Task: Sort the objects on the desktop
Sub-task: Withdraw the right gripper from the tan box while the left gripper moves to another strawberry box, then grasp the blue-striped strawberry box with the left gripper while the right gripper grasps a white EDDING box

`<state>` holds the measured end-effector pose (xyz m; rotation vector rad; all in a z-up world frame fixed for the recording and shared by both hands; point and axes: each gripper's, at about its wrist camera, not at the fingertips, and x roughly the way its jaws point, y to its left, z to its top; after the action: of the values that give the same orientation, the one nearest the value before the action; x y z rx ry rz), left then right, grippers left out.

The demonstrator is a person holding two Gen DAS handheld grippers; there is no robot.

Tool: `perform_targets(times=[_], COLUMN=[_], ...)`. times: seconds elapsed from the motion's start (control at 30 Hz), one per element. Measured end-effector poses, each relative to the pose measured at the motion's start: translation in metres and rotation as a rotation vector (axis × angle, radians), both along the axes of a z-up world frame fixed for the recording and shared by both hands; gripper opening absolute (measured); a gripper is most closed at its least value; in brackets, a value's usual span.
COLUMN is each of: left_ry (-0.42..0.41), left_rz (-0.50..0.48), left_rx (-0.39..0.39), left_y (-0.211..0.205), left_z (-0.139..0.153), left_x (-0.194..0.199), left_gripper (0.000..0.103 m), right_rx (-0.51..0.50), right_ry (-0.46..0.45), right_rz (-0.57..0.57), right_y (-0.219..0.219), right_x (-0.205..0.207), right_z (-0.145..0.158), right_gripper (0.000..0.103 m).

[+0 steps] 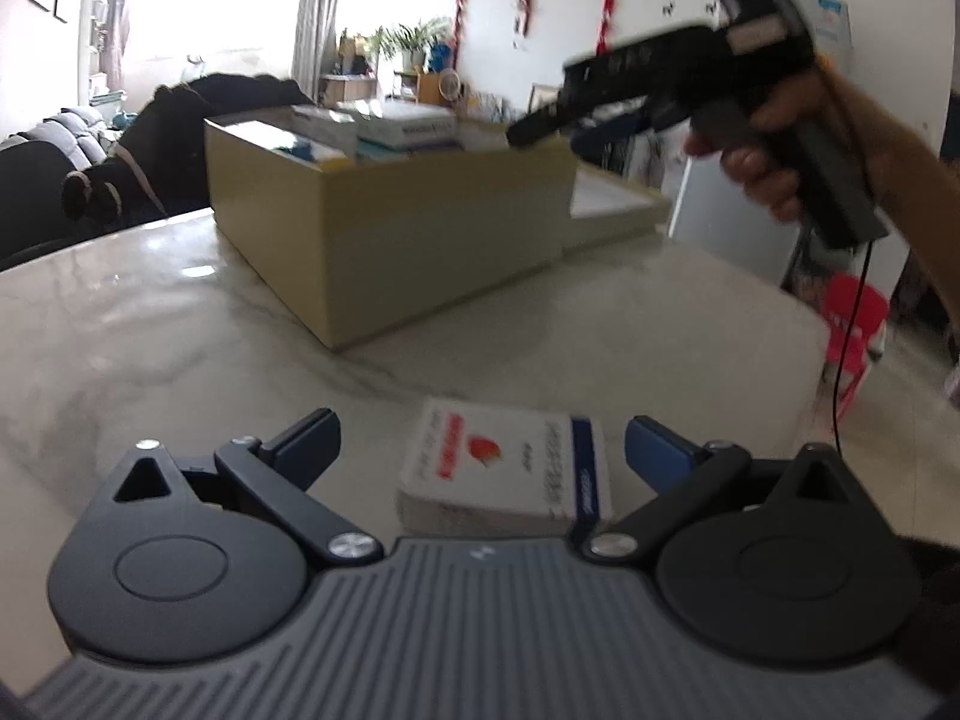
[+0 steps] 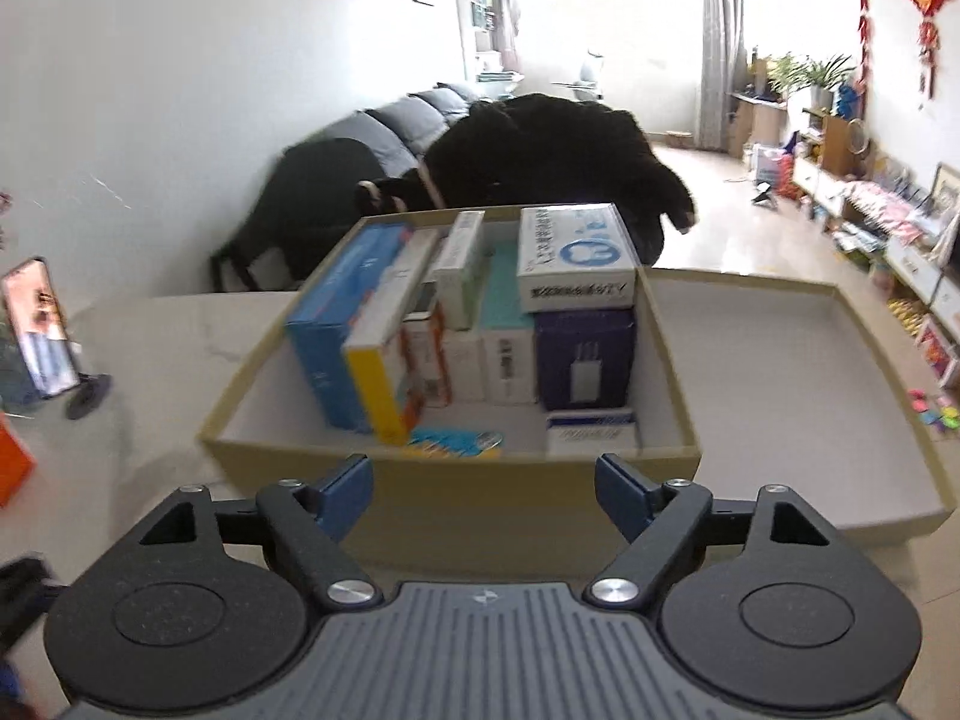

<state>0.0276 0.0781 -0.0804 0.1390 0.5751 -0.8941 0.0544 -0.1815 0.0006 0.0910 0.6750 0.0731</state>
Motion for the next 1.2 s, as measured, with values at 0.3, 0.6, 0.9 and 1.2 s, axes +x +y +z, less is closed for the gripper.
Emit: perform_targets(times=[0.3, 0.6, 0.9, 1.2], left_ry=[0.005, -0.016, -0.047, -0.130], left_rz=[0.008, 0.027, 0.016, -0.009], left_rx=[0.051, 0.063, -0.013, -0.143], left_y=[-0.015, -0.018, -0.007, 0.004], left_z=[-0.016, -0.021, -0.011, 0.016], left_x=[-0.004, -0.004, -0.012, -0.021], left_gripper=[0.103, 0.088, 0.087, 0.086], right_rx=[0.083, 0.134, 0.258, 0.624], right_ry=[0.005, 0.060, 0.115, 0.297], right_rz=[0.042, 0.071, 0.114, 0.282], right_y=[0.002, 0.008, 0.003, 0.010], right_x=[-0.031, -0.033, -0.030, -0.020], right_z=[-0.014, -0.037, -0.046, -0.068], right_gripper=[0.087, 0.089, 0.088, 0.079])
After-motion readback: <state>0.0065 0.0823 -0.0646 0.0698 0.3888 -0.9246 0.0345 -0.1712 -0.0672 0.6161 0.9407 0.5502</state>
